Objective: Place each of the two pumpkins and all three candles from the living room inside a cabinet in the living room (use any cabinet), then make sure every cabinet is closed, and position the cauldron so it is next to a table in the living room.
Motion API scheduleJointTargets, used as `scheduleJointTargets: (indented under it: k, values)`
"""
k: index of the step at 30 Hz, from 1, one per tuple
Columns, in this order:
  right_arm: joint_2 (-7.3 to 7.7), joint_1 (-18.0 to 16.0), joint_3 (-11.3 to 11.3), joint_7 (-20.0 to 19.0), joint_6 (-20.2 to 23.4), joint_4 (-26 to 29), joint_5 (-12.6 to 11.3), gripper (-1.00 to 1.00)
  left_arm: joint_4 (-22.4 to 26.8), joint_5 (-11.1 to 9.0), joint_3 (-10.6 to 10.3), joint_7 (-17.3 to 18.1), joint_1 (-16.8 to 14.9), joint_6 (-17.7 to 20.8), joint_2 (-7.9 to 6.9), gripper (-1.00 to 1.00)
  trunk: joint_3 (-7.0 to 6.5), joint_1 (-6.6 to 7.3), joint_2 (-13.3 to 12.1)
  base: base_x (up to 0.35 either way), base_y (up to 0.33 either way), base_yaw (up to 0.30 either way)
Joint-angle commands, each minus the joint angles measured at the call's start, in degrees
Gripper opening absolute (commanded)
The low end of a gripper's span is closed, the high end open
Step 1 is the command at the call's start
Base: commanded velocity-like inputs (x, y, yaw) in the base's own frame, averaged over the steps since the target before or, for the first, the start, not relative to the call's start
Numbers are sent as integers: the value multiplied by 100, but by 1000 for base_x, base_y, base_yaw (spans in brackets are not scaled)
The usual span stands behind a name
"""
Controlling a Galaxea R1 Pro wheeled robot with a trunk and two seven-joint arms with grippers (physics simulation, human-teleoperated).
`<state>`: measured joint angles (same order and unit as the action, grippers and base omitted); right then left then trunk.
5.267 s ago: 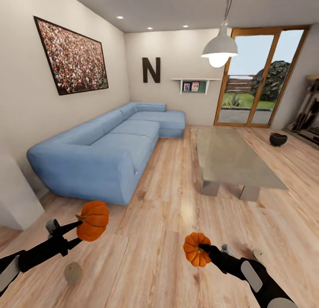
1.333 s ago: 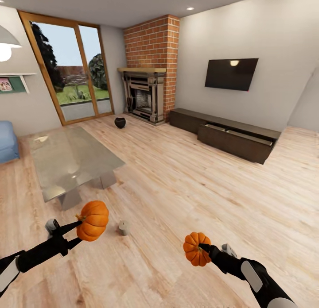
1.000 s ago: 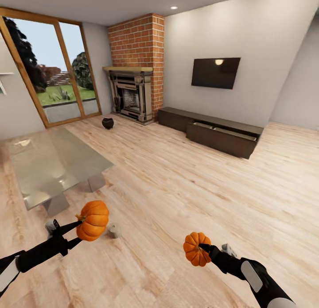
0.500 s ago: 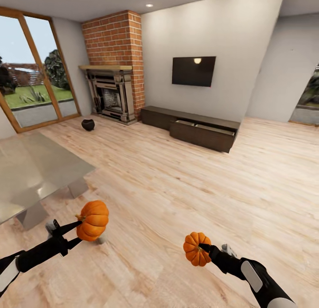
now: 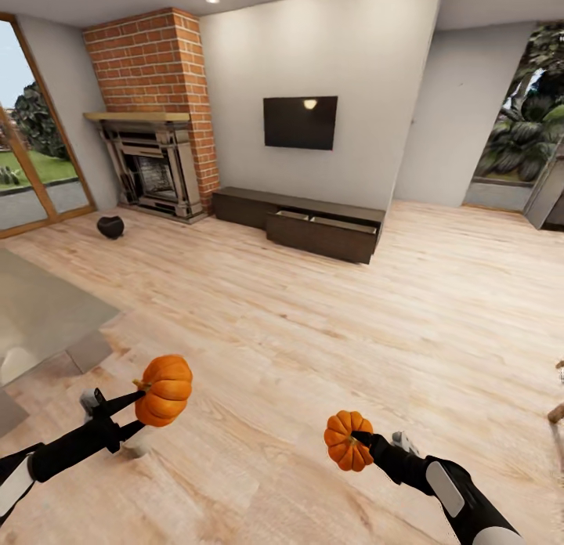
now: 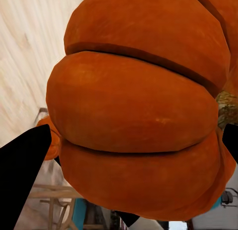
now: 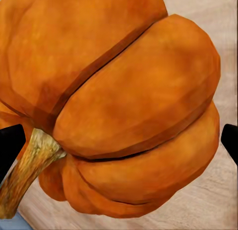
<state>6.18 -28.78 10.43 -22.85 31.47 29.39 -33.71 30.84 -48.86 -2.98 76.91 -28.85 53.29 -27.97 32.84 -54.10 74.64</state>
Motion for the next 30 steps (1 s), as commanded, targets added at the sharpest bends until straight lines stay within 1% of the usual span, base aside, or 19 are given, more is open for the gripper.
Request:
scheduleJointTargets:
  k: [1, 6, 11, 19, 25, 30]
  values:
    - [-3, -5, 29, -9, 52, 5, -57, -100, 1, -62, -19, 5, -6, 59, -6, -100, 11, -2, 3, 237, -192, -234]
    - [-3, -5, 35, -9, 52, 6, -57, -100, 3, -62, -26, 0, -6, 59, -6, -100, 42, -2, 3, 255, -200, -209]
    - [-5, -5, 45, -7, 52, 5, -58, -100, 4, -62, -28, -6, -6, 59, -6, -100, 76, -2, 3, 273, -204, -129]
    - [-28, -5, -3, -18, 42, 6, -49, -100, 7, -62, -28, -9, -6, 59, -6, -100, 83, -2, 3, 284, -191, -14]
    - [-29, -5, -6, 9, 18, 6, 4, -100, 4, -62, -28, -6, -6, 59, -6, -100, 83, -2, 3, 322, -109, 0]
    - [-29, -5, 8, -14, 17, 6, -6, -100, 7, -62, -28, -3, -6, 59, -6, -100, 83, -2, 3, 326, -99, 0]
